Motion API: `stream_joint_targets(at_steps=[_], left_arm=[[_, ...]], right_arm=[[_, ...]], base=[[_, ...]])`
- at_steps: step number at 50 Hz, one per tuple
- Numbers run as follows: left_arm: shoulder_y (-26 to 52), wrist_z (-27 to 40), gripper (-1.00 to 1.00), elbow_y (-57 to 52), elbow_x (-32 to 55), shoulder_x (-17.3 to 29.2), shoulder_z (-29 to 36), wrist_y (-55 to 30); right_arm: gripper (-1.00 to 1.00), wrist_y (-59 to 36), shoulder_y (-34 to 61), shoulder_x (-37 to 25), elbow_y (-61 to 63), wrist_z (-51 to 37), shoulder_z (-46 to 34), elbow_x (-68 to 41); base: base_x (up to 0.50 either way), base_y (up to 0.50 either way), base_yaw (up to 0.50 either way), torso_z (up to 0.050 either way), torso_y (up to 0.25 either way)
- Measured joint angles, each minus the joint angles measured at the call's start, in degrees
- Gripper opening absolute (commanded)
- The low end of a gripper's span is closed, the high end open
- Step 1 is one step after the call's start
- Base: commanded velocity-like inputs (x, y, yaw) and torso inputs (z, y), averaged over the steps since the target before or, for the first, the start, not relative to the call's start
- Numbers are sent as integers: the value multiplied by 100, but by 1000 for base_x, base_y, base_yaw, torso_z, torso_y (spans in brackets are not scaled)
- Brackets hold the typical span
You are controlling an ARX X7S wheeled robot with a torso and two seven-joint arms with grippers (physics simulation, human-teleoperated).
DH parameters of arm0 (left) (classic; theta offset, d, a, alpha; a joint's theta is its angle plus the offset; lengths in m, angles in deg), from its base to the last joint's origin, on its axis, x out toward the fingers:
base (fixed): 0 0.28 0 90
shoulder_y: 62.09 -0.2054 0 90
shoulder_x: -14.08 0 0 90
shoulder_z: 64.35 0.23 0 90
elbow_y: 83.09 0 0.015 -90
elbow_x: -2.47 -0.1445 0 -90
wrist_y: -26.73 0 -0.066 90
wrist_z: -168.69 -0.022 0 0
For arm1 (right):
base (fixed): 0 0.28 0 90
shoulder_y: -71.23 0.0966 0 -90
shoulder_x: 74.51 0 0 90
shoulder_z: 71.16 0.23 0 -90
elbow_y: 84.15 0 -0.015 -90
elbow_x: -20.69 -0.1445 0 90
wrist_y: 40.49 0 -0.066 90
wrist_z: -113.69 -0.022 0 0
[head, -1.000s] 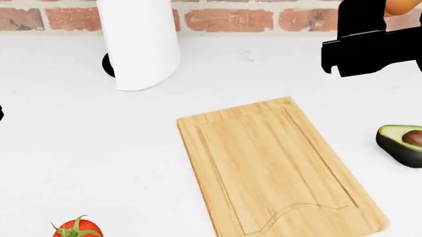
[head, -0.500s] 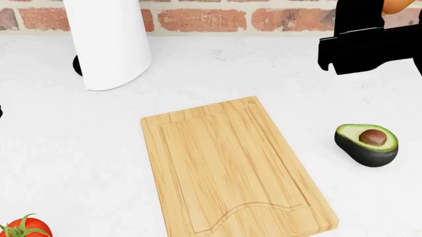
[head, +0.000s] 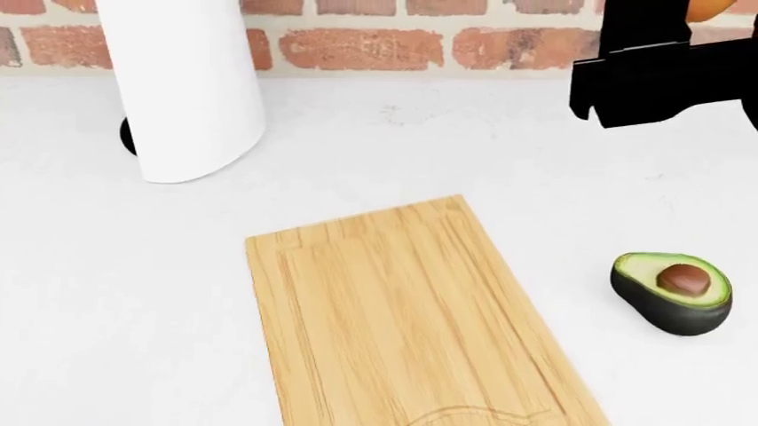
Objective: Place the avocado, onion, tomato and bell pepper on the cutting board.
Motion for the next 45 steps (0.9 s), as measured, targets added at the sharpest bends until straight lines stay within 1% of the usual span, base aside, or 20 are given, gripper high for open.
stream_joint_targets(at_steps=[12,25,32,45], left_arm=[[43,28,-100,-6,31,7,15,-8],[93,59,-100,-7,73,15,39,-23],[121,54,-100,5,88,27,45,-30],[190,67,-100,-11,176,73,21,-26]], right_arm=[[-100,8,8,-25,3,-13,-19,-57],[-100,-70,121,13,-218,144,-141,-147],[-100,-372,475,132,-767,466,-484,-106],[-100,-1063,1360,469,-1727,1532,-1419,410]], base=[[237,-1,0,0,1],[0,0,0,0,0],[0,0,0,0,0],[0,0,0,0,1]])
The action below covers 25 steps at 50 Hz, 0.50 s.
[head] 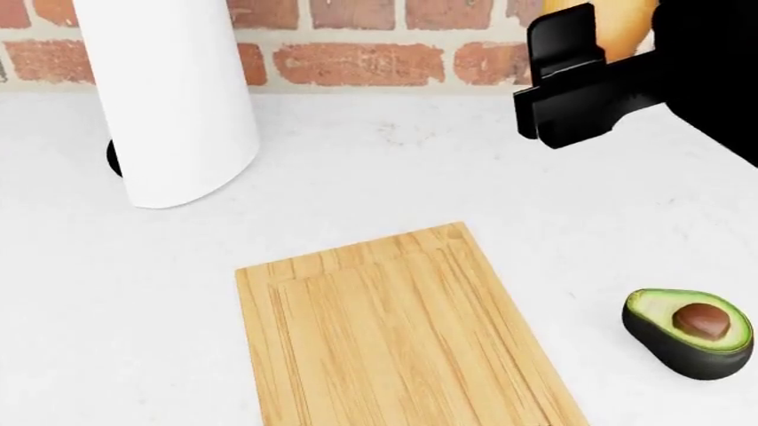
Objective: Place the avocado, onion, tomato and bell pepper on the cutting board.
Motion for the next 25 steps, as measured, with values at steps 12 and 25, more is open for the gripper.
stream_joint_targets(at_steps=[12,25], left_arm=[[128,85,-100,-39,106,38,12,-42],[261,131,-100,-24,156,25,81,-105]], right_arm=[[-100,-285,501,249,-630,1119,-808,530],[-100,-305,951,533,-1226,2445,-1668,1126]], base=[[0,0,0,0,0],[0,0,0,0,0]])
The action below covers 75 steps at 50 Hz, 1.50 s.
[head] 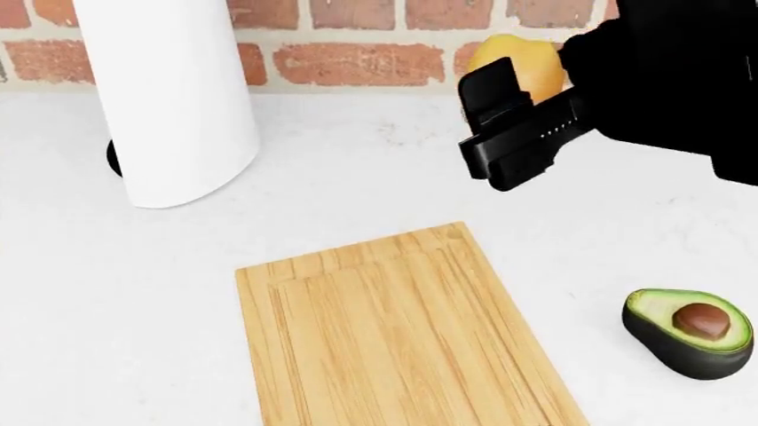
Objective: Place the avocado, onion, tomato and bell pepper on the cutting board.
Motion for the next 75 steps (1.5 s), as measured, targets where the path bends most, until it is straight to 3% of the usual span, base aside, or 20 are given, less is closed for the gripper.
stream_joint_targets(at_steps=[12,21,75], left_arm=[[167,3,-100,74,1,-46,87,-74],[161,-8,-100,78,-22,-37,98,-69],[31,-71,-100,27,-96,120,69,5]], right_arm=[[-100,579,213,460,-839,1557,-1144,966],[-100,960,70,683,-1229,2053,-1619,1379],[-100,1569,-679,1130,-1262,2266,-2026,1530]], base=[[0,0,0,1,0],[0,0,0,0,0],[0,0,0,0,0]])
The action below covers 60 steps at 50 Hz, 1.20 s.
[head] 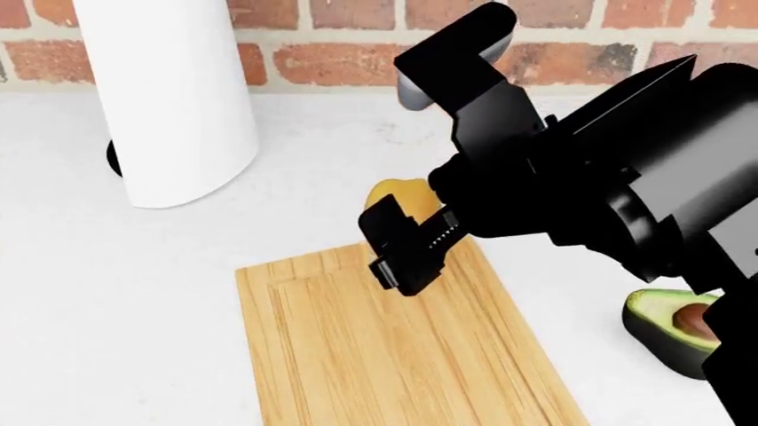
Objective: Place the avocado, onion, tomato and bell pepper on the cutting board.
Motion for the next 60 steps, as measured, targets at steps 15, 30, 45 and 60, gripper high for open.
stream_joint_targets(at_steps=[15,30,45,60], left_arm=[[-11,23,-100,-24,11,16,9,12],[-39,41,-100,-53,21,44,13,25],[-52,46,-100,-72,40,80,-1,45],[-53,56,-100,-93,68,109,-13,65]], right_arm=[[-100,159,-167,-8,-25,-39,-95,120],[-100,255,-307,-2,-47,-73,-141,156],[100,262,-284,-2,-2,-58,-125,-35],[100,54,-46,-232,414,-229,114,-330]], base=[[0,0,0,0,0],[0,0,0,0,0],[0,0,0,0,0],[0,0,0,0,1]])
